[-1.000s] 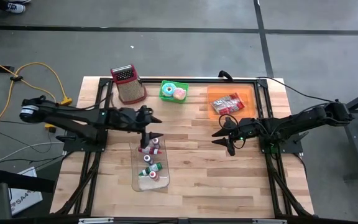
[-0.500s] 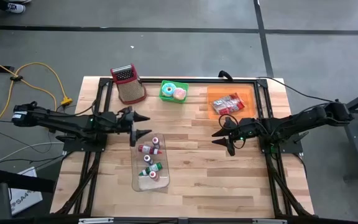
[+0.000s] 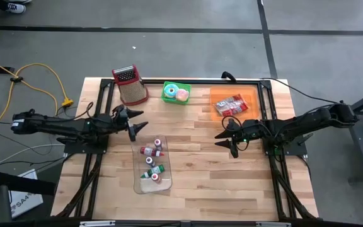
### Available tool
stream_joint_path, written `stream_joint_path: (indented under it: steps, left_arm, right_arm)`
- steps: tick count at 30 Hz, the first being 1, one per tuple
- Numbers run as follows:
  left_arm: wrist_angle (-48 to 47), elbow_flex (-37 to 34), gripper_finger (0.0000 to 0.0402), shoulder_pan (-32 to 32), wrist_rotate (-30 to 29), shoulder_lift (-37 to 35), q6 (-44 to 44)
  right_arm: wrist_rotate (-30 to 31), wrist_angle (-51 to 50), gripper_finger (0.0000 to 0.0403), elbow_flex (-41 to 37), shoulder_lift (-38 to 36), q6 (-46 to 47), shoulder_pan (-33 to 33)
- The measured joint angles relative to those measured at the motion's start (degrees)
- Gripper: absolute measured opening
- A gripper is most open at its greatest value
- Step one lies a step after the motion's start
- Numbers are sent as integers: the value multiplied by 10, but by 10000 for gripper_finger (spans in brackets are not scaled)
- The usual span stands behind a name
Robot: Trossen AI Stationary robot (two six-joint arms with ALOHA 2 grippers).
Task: Pick & Place Food Item
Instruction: Return to Home Position
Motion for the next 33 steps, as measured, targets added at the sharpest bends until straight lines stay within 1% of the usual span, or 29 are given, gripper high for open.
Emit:
stream_joint_path:
  steps: [3, 6, 14, 21, 28, 33]
  left_arm:
    - [1, -15, 295, 18, 0, -18, 1]
    - [1, -28, 295, 35, 15, -32, 1]
    - [0, -55, 295, 90, 102, -68, 5]
    - [-4, -62, 295, 126, 147, -71, 12]
    - [-42, -63, 295, 141, 166, -71, -12]
    - [-74, -63, 295, 143, 166, -88, -12]
  right_arm:
    - [0, 0, 142, 0, 0, 0, 0]
    - [0, 0, 142, 0, 0, 0, 0]
    - [0, 0, 142, 0, 0, 0, 0]
    - [0, 0, 142, 0, 0, 0, 0]
    - [0, 0, 142, 0, 0, 0, 0]
    - [0, 0, 142, 0, 0, 0, 0]
